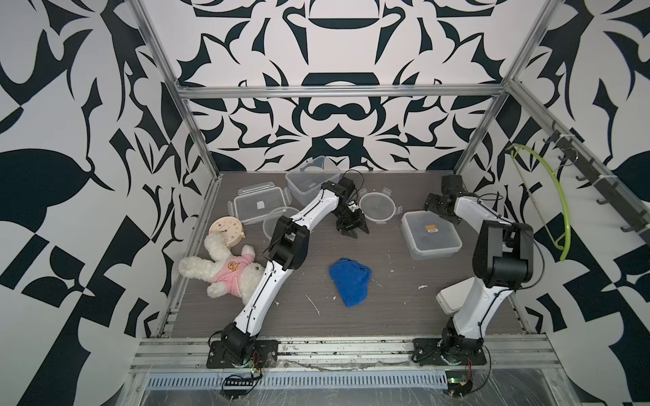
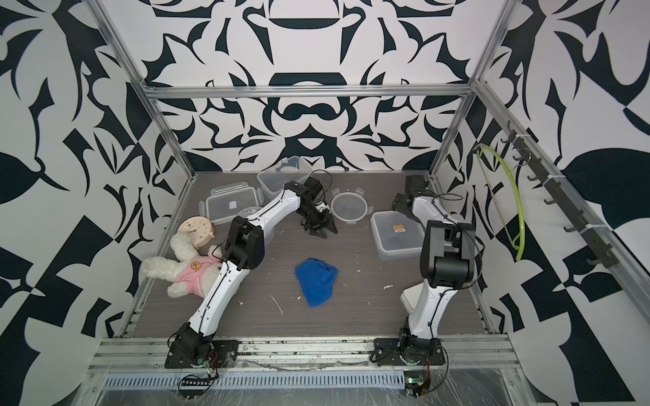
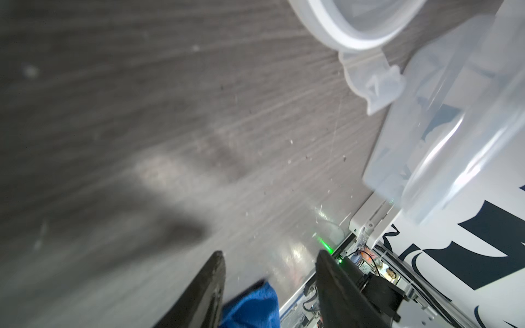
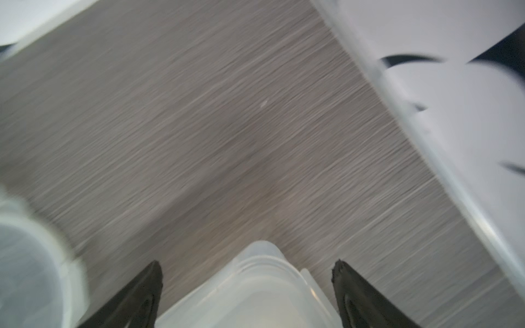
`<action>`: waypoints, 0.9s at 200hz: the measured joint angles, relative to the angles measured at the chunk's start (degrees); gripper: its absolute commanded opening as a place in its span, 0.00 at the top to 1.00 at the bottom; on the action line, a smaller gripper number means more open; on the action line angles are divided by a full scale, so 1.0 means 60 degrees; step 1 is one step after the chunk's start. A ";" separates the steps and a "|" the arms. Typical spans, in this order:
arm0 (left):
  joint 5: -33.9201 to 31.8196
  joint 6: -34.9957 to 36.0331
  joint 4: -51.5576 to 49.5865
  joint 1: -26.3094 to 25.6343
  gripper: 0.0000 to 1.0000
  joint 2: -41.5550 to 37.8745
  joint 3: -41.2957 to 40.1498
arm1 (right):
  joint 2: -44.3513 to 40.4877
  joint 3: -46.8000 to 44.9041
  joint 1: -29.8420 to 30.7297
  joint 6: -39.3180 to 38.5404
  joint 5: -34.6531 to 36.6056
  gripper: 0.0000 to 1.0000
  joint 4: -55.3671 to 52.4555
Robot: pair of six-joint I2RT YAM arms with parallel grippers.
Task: Wipe the insides of the lunch boxes
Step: Move the lunch box to the center of the board.
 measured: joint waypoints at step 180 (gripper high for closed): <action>0.0259 -0.0885 0.1504 0.1949 0.46 -0.2994 -0.4645 | -0.1865 0.0688 0.4368 0.0051 0.1326 0.01 -0.1366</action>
